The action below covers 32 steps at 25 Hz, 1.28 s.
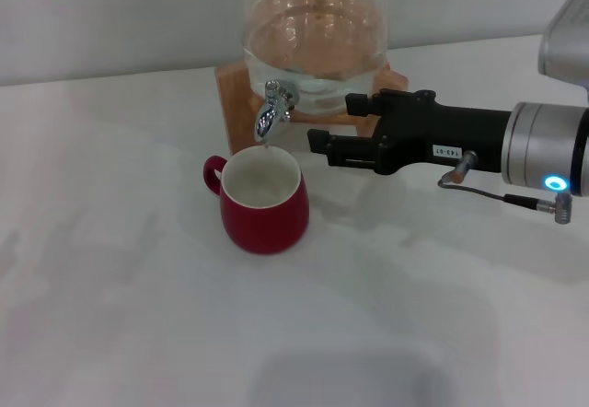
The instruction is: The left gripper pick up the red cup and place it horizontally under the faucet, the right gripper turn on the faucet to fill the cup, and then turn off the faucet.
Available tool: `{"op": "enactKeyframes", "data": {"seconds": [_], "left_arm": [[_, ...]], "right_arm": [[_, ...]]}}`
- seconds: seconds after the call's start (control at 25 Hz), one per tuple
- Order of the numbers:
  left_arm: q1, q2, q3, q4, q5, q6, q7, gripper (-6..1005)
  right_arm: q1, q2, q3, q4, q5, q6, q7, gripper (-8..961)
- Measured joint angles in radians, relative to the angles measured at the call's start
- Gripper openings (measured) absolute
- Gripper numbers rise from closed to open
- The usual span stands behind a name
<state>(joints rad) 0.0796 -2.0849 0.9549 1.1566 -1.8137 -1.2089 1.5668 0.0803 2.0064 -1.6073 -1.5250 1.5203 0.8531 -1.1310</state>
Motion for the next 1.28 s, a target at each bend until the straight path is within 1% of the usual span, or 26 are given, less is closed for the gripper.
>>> {"op": "enactKeyframes", "data": {"seconds": [0.28,0.36,0.6,0.72,0.84,0.92,1.0,1.04,1.16,1.28], "left_arm": [[-0.02,0.001,0.0,-0.021,0.006,0.007,0.005,877],[-0.025,0.002,0.0,-0.023,0.007,0.008,0.005,876],[-0.03,0.002,-0.001,-0.023,0.011,0.011,0.004,877],[-0.04,0.002,-0.001,-0.029,0.011,0.012,0.003,877],[-0.048,0.002,-0.001,-0.035,0.012,0.012,0.003,877],[-0.053,0.002,-0.001,-0.039,0.012,0.012,0.003,878],[-0.06,0.002,-0.001,-0.044,0.011,0.012,0.004,878],[-0.065,0.002,-0.001,-0.049,0.012,0.012,0.004,878],[-0.069,0.002,-0.001,-0.055,0.011,0.012,0.003,877],[-0.065,0.002,-0.005,-0.06,0.012,0.013,0.004,876]], "right_arm": [[0.004,0.0,-0.003,0.002,0.007,0.007,-0.003,781],[0.005,0.0,0.001,0.003,0.038,0.058,-0.027,781],[0.007,0.0,0.003,-0.003,0.102,0.153,-0.075,781],[0.012,0.0,-0.016,-0.003,0.133,0.183,-0.098,781],[0.024,0.001,-0.063,0.001,0.15,0.184,-0.116,781],[0.035,0.002,-0.107,0.002,0.15,0.156,-0.121,781],[0.044,0.003,-0.158,0.004,0.143,0.099,-0.124,781],[0.044,0.003,-0.158,0.004,0.143,0.099,-0.124,781],[0.044,0.003,-0.227,0.006,0.134,-0.028,-0.114,781],[0.029,0.003,-0.26,-0.002,0.132,-0.114,-0.099,781]]}}
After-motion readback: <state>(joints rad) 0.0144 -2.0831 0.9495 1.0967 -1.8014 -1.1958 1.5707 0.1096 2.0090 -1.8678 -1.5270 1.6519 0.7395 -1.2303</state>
